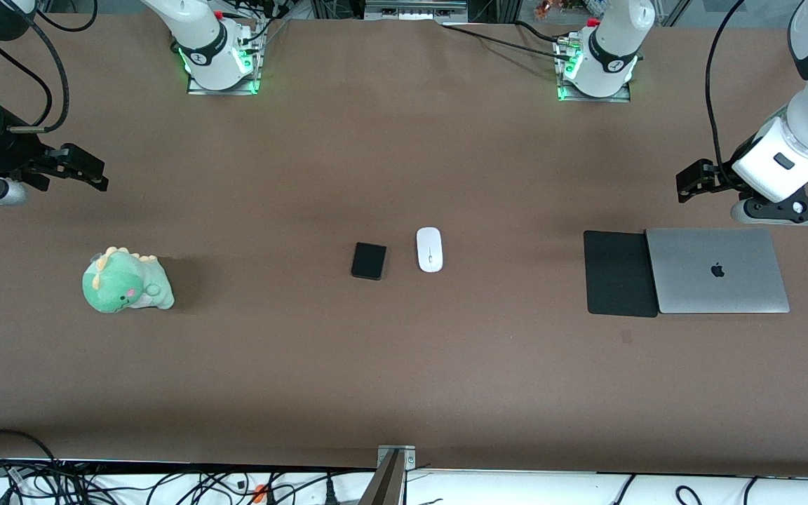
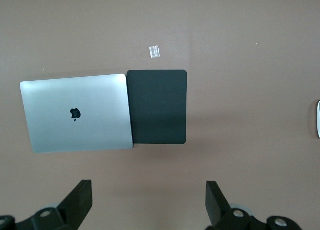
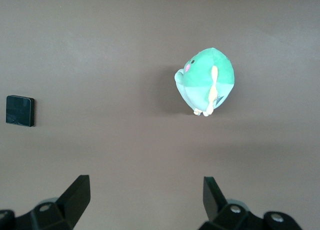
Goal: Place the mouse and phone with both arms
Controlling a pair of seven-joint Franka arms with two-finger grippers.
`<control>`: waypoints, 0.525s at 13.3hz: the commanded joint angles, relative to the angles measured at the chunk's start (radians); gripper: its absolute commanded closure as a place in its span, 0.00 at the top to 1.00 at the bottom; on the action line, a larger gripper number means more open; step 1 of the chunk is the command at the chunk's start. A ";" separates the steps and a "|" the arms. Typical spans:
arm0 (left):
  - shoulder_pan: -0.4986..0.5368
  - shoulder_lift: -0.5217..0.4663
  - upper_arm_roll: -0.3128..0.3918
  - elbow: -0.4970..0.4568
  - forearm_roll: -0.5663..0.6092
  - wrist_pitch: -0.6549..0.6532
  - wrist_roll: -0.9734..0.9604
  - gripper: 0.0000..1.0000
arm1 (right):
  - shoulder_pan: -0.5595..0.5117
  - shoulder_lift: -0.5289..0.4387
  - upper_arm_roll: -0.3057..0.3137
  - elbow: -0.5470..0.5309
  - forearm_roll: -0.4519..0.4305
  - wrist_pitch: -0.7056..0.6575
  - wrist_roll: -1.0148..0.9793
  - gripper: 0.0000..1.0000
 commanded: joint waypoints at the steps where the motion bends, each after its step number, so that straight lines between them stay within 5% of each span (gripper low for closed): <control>1: 0.007 0.015 0.001 0.033 -0.026 -0.025 0.023 1.00 | -0.002 0.008 0.006 0.022 -0.001 -0.005 0.008 1.00; 7: -0.010 0.040 -0.013 0.026 -0.030 -0.067 0.026 1.00 | -0.002 0.008 0.006 0.022 -0.001 -0.002 0.008 1.00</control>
